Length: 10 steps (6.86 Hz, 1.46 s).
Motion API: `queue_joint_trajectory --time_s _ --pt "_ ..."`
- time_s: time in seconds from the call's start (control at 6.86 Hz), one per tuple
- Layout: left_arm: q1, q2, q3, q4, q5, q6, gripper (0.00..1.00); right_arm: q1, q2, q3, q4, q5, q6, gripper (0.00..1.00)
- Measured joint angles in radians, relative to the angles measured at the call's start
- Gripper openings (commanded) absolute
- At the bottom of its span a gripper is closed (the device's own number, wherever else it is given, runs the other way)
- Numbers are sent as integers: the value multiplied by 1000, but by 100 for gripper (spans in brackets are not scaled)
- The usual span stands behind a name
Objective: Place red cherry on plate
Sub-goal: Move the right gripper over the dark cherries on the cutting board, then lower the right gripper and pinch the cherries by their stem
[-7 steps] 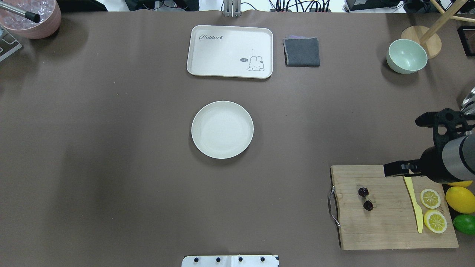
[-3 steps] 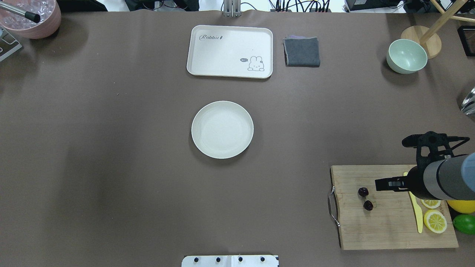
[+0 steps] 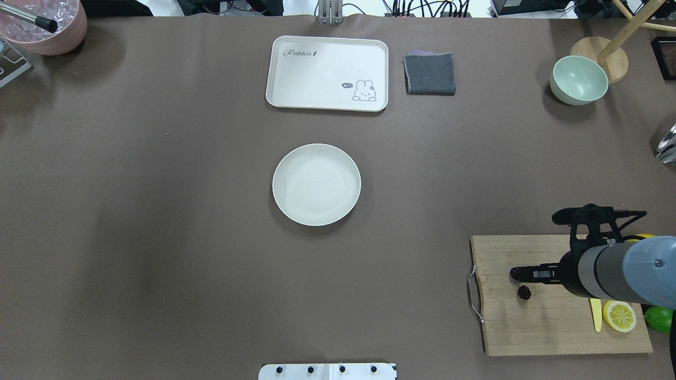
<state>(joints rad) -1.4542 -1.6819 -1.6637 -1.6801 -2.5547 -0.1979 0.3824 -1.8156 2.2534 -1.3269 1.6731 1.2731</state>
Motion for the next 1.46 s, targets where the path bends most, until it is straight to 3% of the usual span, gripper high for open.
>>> queue_joint_trajectory --time_s 0.58,1.46 --pt "1 -2 0 0 -1 -2 99 -68 28 -34 3 -74 80 49" --pt "-2 2 -2 0 -1 -3 99 -105 38 -44 3 -98 96 49"
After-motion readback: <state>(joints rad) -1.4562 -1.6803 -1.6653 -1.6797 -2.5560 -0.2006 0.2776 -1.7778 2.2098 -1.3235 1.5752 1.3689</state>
